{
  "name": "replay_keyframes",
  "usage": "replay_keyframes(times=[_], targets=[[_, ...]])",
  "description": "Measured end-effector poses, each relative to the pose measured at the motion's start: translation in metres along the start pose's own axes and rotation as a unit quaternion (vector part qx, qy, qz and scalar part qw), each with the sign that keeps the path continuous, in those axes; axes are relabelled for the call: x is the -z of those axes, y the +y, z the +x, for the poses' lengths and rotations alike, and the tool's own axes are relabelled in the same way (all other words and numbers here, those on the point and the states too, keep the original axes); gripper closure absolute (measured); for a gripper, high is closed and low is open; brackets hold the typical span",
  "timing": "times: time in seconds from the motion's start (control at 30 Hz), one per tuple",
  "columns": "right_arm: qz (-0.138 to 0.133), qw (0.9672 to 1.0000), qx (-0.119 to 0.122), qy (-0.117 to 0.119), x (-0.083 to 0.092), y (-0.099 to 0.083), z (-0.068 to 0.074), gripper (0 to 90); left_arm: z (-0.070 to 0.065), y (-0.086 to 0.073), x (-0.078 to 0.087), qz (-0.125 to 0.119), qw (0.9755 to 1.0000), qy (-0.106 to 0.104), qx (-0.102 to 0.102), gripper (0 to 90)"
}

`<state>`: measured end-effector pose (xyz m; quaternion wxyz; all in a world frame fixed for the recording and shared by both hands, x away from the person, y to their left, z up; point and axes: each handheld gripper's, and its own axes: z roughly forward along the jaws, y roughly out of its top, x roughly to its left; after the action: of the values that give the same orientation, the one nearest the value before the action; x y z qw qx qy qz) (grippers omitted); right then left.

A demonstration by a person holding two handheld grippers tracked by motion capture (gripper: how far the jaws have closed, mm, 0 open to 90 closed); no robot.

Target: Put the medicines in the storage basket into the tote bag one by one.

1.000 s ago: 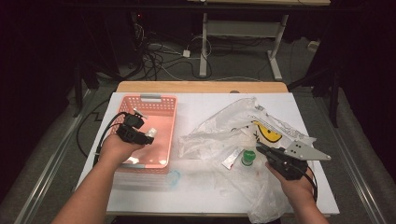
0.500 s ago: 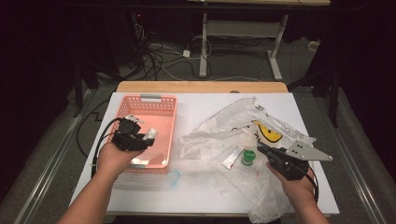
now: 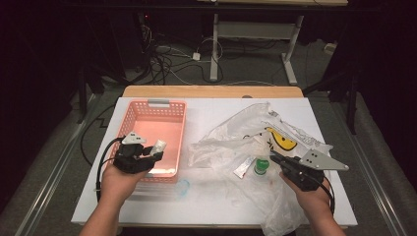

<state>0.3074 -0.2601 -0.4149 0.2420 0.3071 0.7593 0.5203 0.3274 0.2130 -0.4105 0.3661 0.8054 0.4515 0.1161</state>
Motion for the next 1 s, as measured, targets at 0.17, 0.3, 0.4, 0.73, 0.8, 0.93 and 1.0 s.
replay_keyframes(times=[0.17,0.3,0.4,0.73,0.8,0.93,1.0], targets=[[0.002,1.0,0.0,-0.001,0.0,-0.001,-0.001,90.0,-0.008,-0.009,0.002,-0.034,0.9993,-0.017,0.007,57.8],[0.002,1.0,0.001,-0.002,-0.001,-0.001,-0.001,90.0,-0.017,-0.006,0.007,-0.049,0.9986,-0.02,-0.005,57.9],[0.001,1.0,0.001,-0.002,-0.001,0.0,-0.001,90.0,-0.022,-0.003,0.009,-0.056,0.9981,-0.023,-0.011,57.9],[-0.002,1.0,0.001,0.0,0.0,0.001,0.0,90.0,-0.042,-0.002,0.007,-0.06,0.9966,-0.048,-0.028,57.9],[-0.003,1.0,0.001,-0.001,0.001,0.001,0.0,90.0,-0.046,-0.001,0.006,-0.061,0.996,-0.057,-0.032,57.9],[-0.004,1.0,0.001,-0.001,0.002,0.001,-0.001,90.0,-0.055,-0.001,0.004,-0.061,0.9946,-0.074,-0.039,57.9],[-0.004,1.0,0.0,-0.001,0.002,0.001,-0.002,90.0,-0.06,-0.001,0.002,-0.06,0.9941,-0.08,-0.043,57.9]])
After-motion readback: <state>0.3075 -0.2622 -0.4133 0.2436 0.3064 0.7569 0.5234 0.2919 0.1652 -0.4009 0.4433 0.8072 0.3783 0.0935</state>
